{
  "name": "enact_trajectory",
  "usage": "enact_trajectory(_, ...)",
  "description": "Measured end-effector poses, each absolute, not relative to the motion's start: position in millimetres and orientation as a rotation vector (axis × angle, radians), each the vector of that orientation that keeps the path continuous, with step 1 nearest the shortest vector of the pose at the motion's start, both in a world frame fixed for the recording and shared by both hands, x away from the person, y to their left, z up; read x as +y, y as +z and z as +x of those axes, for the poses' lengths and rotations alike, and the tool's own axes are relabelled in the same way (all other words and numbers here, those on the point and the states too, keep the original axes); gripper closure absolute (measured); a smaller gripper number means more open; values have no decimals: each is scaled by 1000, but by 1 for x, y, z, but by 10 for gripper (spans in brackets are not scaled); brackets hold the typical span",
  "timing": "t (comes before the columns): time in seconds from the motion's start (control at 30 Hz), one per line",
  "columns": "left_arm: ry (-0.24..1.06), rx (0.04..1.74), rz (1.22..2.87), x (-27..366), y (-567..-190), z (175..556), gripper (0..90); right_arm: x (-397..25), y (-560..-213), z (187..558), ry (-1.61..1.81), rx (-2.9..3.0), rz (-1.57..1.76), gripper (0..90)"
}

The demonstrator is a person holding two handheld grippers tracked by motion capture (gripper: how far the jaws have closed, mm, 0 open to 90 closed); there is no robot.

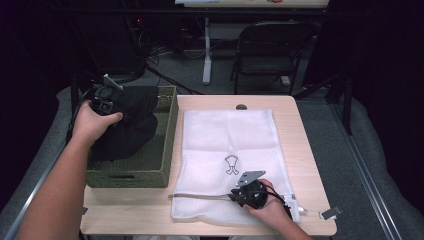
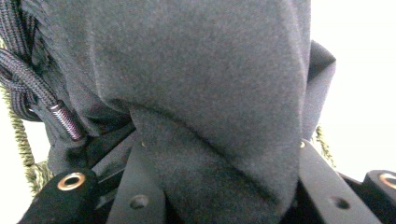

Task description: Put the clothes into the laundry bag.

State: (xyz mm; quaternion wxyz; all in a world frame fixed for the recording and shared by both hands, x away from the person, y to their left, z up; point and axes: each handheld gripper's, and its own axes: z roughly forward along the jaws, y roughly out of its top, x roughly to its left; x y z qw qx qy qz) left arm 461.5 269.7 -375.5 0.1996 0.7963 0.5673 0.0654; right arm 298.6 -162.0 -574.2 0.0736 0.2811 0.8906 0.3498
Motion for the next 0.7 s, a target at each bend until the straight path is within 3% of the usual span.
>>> enact_trajectory(0.4,174,1534,2247,260,-369,457,675,-161,-574,298,1062,2689,854,681)
enact_trajectory(0.7,152,1473,2274,251,-360,453,675,-159,-574,297,1062,2676,862,695)
